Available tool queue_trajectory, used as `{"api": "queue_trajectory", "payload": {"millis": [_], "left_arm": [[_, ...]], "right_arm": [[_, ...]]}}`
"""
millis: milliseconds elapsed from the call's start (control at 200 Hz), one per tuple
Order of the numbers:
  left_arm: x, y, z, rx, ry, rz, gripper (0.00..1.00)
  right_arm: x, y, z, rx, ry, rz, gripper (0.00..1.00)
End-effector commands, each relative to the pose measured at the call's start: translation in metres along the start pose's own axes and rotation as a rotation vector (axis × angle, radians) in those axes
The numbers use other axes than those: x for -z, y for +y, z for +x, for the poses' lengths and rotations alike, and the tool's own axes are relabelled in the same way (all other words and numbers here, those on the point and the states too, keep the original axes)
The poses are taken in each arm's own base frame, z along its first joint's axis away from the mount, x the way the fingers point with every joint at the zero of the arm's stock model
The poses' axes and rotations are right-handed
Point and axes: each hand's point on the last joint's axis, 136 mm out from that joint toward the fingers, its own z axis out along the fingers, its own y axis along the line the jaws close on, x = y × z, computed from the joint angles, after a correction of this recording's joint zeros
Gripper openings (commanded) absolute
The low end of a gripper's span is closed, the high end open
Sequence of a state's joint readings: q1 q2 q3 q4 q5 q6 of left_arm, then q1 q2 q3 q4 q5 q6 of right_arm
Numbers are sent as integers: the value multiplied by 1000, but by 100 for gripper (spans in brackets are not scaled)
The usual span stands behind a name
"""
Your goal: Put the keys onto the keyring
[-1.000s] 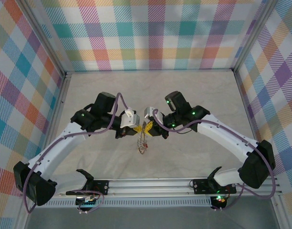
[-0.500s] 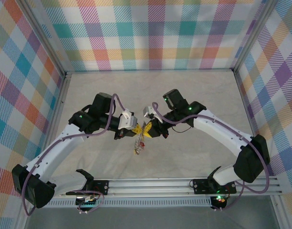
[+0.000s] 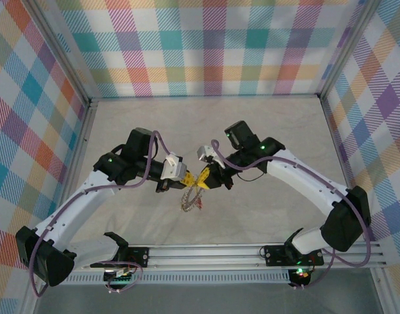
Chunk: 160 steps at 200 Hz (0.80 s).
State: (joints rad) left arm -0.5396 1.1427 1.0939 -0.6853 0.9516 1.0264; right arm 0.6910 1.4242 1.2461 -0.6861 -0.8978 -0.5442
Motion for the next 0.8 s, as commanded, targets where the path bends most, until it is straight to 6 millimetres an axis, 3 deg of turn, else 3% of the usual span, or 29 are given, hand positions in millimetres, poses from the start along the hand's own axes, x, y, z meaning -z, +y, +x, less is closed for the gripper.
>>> {"api": "queue_trajectory", "payload": {"millis": [0,440,580,795], "left_arm": [[5,-11,-2,-33,-16,17,0],[-1,2,15,29,65,-23,0],[-3,8,11,68,33,-50,0],[-5,17,4,116,-28,-88,0]], "right_arm": [[16,10,-15,77,-29,13,0],[21,20,-32,22,-76,-44,0],[21,21,-42,-33,-107,-74,0],[12,16,-41,-106,-89,-84,0]]}}
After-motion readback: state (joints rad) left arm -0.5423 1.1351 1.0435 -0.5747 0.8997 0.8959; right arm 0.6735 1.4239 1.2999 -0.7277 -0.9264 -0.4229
